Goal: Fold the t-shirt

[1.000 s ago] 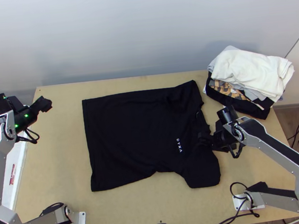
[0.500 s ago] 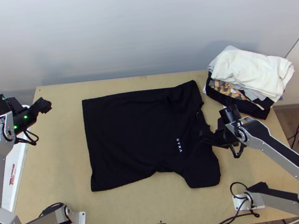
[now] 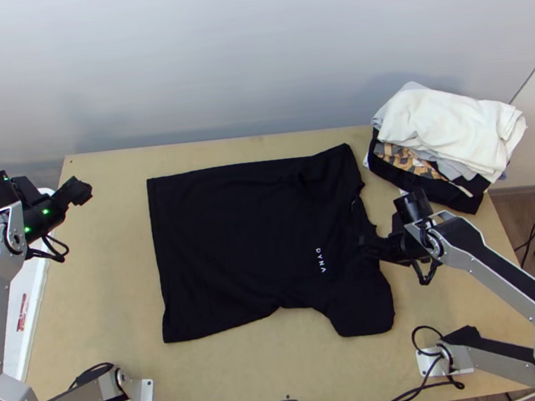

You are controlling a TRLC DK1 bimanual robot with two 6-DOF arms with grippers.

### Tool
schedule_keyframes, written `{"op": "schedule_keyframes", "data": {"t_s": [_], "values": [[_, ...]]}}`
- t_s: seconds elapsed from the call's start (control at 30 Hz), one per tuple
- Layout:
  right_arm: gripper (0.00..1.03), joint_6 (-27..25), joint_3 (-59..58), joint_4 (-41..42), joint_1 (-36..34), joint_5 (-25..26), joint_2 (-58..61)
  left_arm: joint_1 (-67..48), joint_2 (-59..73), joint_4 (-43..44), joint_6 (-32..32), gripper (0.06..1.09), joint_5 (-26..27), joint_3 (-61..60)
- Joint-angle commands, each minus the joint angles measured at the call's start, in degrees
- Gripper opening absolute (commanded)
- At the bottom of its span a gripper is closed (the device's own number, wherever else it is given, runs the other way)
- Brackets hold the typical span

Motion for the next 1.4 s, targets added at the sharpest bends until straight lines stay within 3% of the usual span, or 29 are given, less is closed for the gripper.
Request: {"op": "schedule_keyframes", "data": {"t_s": [0.0,0.5,0.6,0.63,0.7,0.73,0.8,0.9,1.07,1.2,1.37], "values": [[0.27,-0.3,-1.8,1.6,-0.1,1.4,0.1,0.1,0.1,0.0,0.2,1.03,0.0,-0.3],[0.34,0.2,-1.4,1.6,0.2,1.4,0.6,0.9,-0.1,-0.4,0.6,1.03,0.1,-0.1],[0.31,0.7,-1.3,1.5,0.4,1.4,0.5,0.8,0.0,-0.5,1.0,1.03,0.0,-0.5],[0.22,0.7,-1.2,1.5,0.4,1.7,0.5,0.8,0.1,-0.6,2.0,1.03,0.0,-1.1],[0.04,0.7,-1.0,1.5,0.3,3.1,0.5,0.1,0.1,-3.1,6.7,1.03,0.0,-3.0],[0.03,0.5,-1.1,1.5,0.2,3.3,0.3,-1.3,0.3,-7.4,11.1,1.03,0.0,-3.7],[0.03,0.1,-1.3,1.5,-0.1,3.8,-0.4,-3.5,0.4,-17.3,19.7,1.03,0.0,-5.1],[0.03,-0.4,-1.4,1.4,-1.1,4.3,-0.6,-4.8,0.4,-27.9,26.6,1.03,0.1,-6.8],[0.03,-0.5,-0.1,0.5,-1.6,5.1,-0.5,-6.9,-0.8,-39.7,38.3,1.03,0.0,-12.6],[0.03,-0.5,0.3,-0.3,-1.7,6.1,-0.3,-11.9,-7.3,-39.6,43.4,1.03,-2.5,-19.7],[0.03,-0.6,1.5,-1.7,-1.4,7.3,0.3,-18.9,-13.0,-38.1,41.7,1.03,-2.3,-25.5]]}}
